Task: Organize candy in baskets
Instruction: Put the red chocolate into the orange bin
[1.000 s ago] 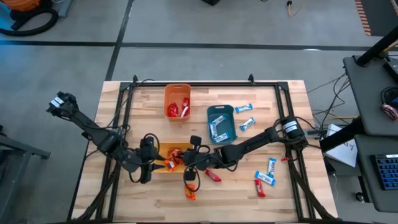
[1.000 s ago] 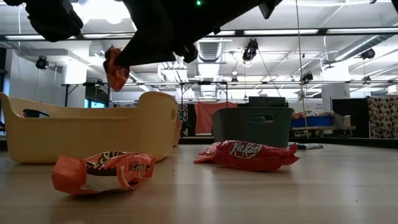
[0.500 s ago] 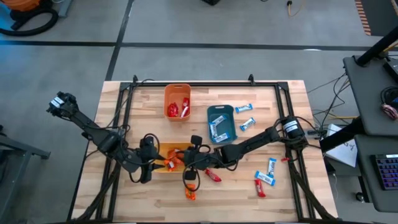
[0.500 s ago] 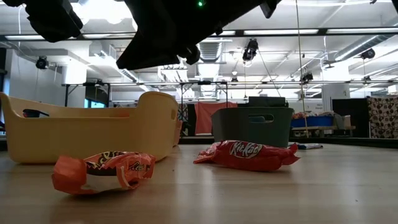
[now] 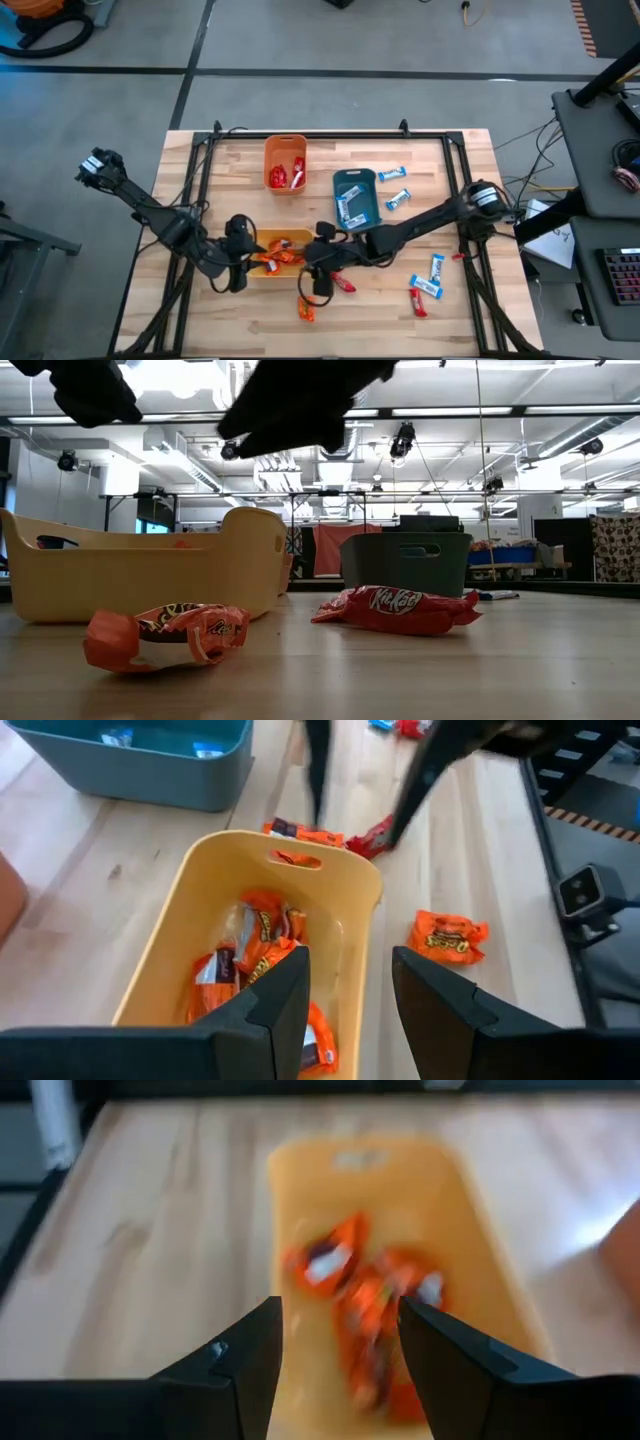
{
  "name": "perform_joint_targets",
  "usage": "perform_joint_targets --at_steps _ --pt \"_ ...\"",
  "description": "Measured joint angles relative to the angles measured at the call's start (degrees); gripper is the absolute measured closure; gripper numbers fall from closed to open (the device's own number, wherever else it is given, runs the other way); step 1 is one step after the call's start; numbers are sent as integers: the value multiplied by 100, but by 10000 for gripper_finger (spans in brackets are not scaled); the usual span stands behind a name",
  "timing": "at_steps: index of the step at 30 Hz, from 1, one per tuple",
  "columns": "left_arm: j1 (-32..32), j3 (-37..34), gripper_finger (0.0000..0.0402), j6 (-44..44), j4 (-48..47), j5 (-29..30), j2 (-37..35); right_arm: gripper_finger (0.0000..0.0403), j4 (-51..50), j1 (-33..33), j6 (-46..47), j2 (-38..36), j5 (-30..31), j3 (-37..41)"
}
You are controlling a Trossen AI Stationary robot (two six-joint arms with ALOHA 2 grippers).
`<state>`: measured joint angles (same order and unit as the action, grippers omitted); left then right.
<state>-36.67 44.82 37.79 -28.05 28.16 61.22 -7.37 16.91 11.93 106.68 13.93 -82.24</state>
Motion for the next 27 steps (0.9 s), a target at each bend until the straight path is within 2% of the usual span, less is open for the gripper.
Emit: perform_joint_targets --at_steps 3,9,15,20,27 --pt "0 0 274 -105 116 79 48 211 -581 105 410 -116 -334 0" --pt "7 2 274 -329 392 154 143 211 -1824 502 1125 -134 -349 2" --pt "7 4 274 -443 559 266 172 211 -2639 858 1915 -134 -343 13" --pt "7 4 274 -434 638 288 181 211 -2852 1081 2410 -2 -343 63" --pt "7 4 274 -597 997 301 384 211 -2801 1134 2651 221 -121 349"
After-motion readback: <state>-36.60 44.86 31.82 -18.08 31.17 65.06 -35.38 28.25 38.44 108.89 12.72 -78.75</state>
